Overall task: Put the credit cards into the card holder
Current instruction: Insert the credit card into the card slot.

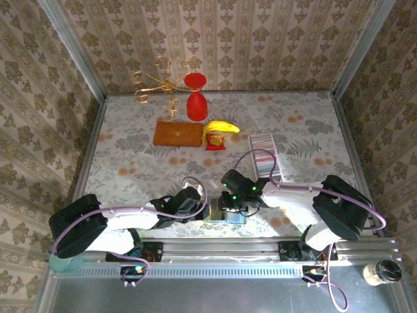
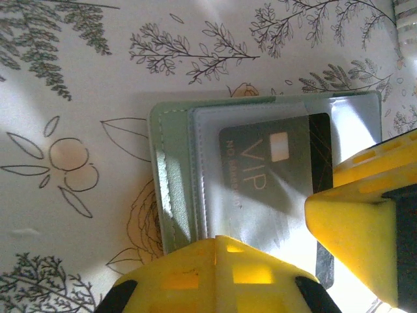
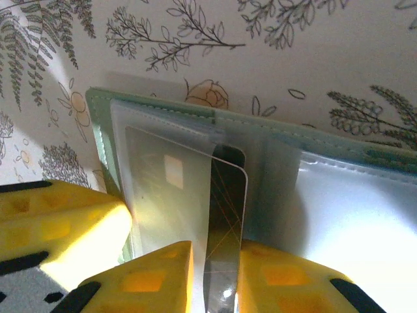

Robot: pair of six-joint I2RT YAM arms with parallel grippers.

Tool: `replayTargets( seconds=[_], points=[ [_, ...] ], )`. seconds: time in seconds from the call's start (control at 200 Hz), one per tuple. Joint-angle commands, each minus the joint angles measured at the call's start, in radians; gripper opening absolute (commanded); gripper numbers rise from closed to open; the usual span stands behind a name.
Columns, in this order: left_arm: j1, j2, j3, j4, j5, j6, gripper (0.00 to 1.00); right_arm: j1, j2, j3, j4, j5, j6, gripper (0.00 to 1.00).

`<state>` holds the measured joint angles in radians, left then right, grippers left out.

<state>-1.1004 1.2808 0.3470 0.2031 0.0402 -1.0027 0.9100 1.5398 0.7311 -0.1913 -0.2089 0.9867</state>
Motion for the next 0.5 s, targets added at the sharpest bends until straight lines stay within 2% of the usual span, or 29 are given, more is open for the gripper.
replayTargets(
  seconds=[0.0, 0.115, 0.26, 0.425, 0.495],
  points=[
    [-0.016, -0.010, -0.027, -0.039, -0.026, -0.020, 0.00, 0.013, 0.033, 0.036, 0.026, -0.020, 0.004, 0.23],
    [-0.019, -0.012, -0.028, -0.047, -0.035, -0.028, 0.00, 0.014, 0.034, 0.034, 0.057, -0.019, 0.027, 0.25],
    [-0.023, -0.016, -0.034, -0.052, -0.044, -0.037, 0.00, 0.014, -0.002, 0.038, -0.028, 0.042, 0.010, 0.29],
    [-0.024, -0.023, -0.037, -0.060, -0.057, -0.040, 0.00, 0.014, -0.066, -0.010, -0.036, 0.080, 0.027, 0.12],
    [-0.026, -0.023, -0.036, -0.059, -0.056, -0.039, 0.00, 0.014, -0.074, -0.026, -0.027, 0.079, 0.036, 0.10]
  ],
)
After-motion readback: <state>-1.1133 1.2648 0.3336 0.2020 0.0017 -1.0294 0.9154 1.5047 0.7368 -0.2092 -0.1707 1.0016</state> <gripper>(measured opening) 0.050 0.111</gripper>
